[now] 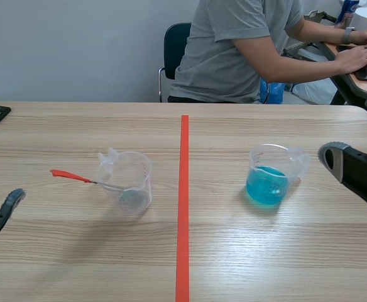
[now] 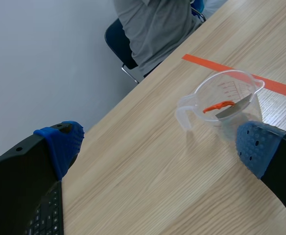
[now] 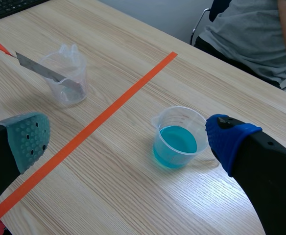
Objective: Do the redox reaction experiment.
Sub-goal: 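Return to the home posture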
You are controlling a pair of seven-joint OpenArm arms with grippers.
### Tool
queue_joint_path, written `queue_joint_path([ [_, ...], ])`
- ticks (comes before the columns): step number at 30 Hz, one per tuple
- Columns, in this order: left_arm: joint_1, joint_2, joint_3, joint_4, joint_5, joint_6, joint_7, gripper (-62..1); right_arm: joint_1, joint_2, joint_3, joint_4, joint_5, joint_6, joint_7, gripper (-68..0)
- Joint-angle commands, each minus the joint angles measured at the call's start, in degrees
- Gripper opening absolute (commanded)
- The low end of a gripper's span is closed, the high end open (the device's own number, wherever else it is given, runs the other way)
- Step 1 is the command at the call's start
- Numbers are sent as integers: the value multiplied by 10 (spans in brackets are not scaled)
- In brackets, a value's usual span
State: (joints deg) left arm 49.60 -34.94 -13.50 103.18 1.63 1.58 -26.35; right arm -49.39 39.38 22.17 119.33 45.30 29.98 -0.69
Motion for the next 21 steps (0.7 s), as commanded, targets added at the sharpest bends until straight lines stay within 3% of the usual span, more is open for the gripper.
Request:
queue_joint_path([
  [1,-14,-2,-2,8,-6,2,-2,14,7,0,4,11,6,-2,6,4],
  [8,-43,-2,-2,9,-8,-48,6,14,7,0,4,11,6,-2,6,4],
  [21,-50,-3,0,95,-8,-57,147,14,7,0,4,11,6,-2,6,4],
])
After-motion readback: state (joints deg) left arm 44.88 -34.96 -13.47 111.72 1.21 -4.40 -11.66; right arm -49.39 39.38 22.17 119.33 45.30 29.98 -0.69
